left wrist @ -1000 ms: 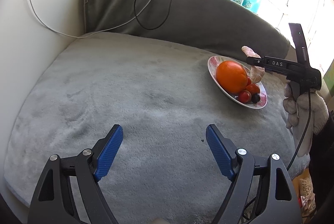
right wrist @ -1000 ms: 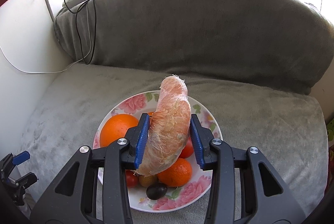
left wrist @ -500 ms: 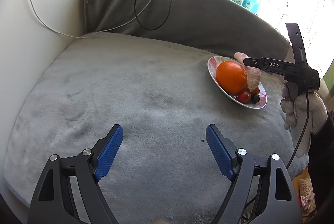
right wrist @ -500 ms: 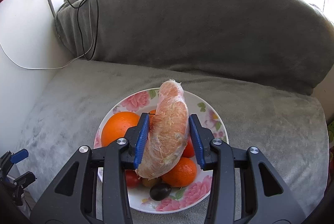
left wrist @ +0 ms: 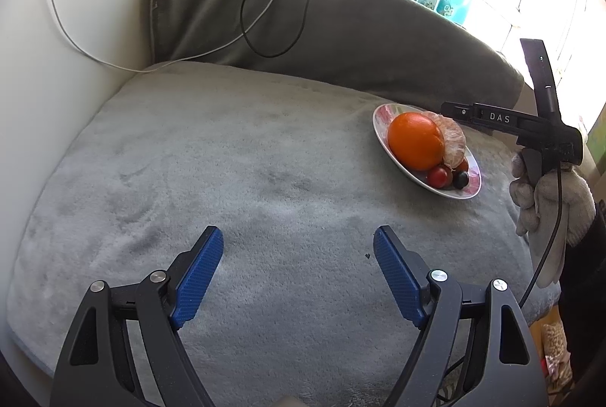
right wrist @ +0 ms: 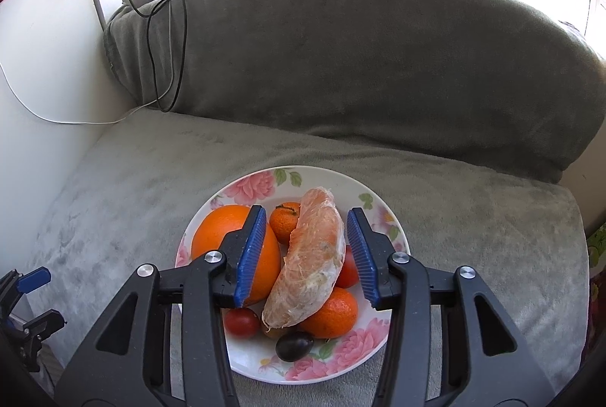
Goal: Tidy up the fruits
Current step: 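Withdraw the right tool up from the plate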
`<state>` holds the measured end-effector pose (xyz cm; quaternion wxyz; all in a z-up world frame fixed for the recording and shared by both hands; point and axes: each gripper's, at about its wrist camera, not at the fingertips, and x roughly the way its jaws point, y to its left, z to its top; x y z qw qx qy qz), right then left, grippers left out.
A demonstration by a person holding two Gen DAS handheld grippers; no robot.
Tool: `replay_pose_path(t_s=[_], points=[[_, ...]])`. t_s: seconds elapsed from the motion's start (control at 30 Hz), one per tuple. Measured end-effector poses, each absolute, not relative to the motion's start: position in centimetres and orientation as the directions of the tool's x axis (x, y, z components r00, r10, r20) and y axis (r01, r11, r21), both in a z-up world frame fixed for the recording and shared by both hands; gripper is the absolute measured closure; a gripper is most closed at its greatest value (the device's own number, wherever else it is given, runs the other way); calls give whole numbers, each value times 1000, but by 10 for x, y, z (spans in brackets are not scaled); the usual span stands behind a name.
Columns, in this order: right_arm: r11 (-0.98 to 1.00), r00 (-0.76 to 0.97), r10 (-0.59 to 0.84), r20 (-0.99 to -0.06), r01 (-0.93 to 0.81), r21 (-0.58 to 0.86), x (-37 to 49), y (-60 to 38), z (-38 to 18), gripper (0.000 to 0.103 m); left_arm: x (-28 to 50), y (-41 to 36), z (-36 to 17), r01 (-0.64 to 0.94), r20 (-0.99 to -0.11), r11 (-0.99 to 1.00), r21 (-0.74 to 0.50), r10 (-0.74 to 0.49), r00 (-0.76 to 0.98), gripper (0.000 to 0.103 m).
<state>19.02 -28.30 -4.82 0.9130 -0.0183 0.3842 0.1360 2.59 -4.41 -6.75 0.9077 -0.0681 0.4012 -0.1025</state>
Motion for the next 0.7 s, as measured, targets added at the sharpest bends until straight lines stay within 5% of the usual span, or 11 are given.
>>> replay_pose_path(t_s=[0.1,0.17,0.33,0.7], points=[[963,670,227,-707,-261,62,187,-283,-48,49,27,-46,-68,133,-715,969,-207,-243,655,21],[965,673,218,-707,-256,55,185,-284,-48,33,27,-47,-69,136,-716,969,-208,-245,653,21],[970,683,193,-705,-241,31,180,-284,-48,16,28,-48,-68,142,-716,968,-208,-250,652,21],[973,700,195,-687,-229,42,163,-286,-41,7,32,-50,-59,156,-703,967,-202,-254,665,21]])
